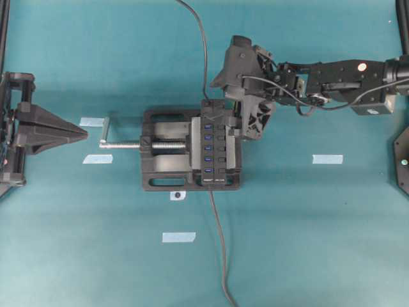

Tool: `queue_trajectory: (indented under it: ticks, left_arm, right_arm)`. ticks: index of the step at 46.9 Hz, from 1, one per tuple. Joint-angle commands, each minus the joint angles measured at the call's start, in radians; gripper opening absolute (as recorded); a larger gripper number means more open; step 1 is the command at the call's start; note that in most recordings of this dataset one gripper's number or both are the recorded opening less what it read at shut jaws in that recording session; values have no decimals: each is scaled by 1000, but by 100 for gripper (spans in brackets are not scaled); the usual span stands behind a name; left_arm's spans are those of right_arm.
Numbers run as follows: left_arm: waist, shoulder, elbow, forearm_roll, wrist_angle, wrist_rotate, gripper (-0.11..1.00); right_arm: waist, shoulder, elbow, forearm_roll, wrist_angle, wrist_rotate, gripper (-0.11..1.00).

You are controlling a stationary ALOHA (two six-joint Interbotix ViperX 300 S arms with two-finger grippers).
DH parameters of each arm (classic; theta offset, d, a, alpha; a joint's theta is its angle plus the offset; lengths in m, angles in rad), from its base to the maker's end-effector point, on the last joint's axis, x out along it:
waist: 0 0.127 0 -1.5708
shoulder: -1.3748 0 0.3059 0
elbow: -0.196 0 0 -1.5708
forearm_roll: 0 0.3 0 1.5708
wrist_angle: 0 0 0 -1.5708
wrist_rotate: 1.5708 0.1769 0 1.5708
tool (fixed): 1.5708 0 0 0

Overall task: Insert the USB into the front port of the fixed hub.
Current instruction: 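Lower the open right gripper over the USB plug at the hub's end, then close the right gripper on the black USB cable plug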

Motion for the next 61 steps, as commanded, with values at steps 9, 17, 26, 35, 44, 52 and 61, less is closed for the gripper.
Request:
queue_trajectory:
  ticks: [9, 17, 26, 35, 44, 52, 61]
  left_arm:
    - [0, -6, -3, 2, -6, -3, 0]
    - [-2, -14, -2, 2, 2, -3, 0]
    - [0, -14, -2, 2, 6, -5, 0]
    - [0, -15, 2, 3, 8, -5, 0]
    - [0, -21, 5, 2, 8, -5, 0]
    - [-2, -25, 5, 2, 8, -5, 0]
    - [0, -25, 5, 2, 8, -5, 0]
  right_arm:
    - [-5, -2, -25, 0, -12, -11, 79]
    - [-8, 2, -32, -2, -12, -9, 78]
    - [-12, 6, -40, -2, -14, -9, 78]
    - [-12, 9, -40, -2, -11, -9, 76]
    - [-12, 11, -43, -2, -6, -9, 73]
    - [-12, 14, -44, 0, -5, -8, 68]
    - [-12, 21, -46, -2, -5, -8, 62]
